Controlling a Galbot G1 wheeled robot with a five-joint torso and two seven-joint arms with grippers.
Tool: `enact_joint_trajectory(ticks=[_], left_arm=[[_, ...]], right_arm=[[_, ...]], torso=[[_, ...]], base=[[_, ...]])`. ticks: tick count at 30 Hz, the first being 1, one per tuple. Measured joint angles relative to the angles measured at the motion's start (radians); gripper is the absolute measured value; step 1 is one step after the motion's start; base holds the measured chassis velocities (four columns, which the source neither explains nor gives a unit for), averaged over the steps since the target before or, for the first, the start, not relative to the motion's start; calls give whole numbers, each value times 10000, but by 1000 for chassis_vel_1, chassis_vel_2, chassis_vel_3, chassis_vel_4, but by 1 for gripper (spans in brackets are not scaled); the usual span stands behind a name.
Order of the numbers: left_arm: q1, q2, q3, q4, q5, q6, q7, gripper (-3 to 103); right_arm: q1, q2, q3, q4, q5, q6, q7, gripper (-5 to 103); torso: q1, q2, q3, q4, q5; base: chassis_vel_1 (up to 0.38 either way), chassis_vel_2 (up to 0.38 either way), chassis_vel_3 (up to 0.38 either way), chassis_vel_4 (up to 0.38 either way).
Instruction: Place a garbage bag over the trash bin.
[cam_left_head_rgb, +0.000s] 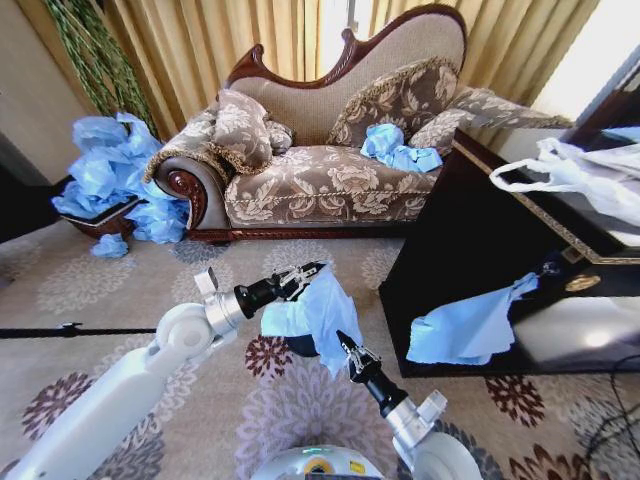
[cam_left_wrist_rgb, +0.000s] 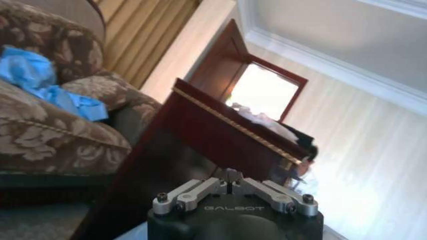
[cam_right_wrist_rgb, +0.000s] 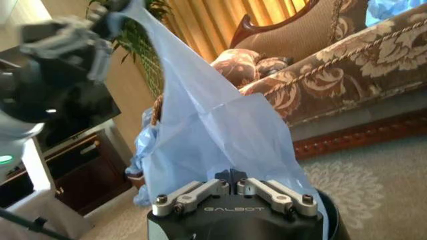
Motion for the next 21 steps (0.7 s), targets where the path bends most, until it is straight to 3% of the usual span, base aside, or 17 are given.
enact_joint_trajectory(ticks=[10,21], left_arm=[[346,186,99,-545,28,-2,67,0],[-8,184,258,-178,42,-10,109,0]], right_arm=[[1372,190,-122,-692,383,-136,294,0],[1566,24,-712,-780,567,-245,336,0]], torso=[[0,0,0,1,0],[1,0,1,-1,-2]], base=[[0,0,0,0],[0,0,0,0]])
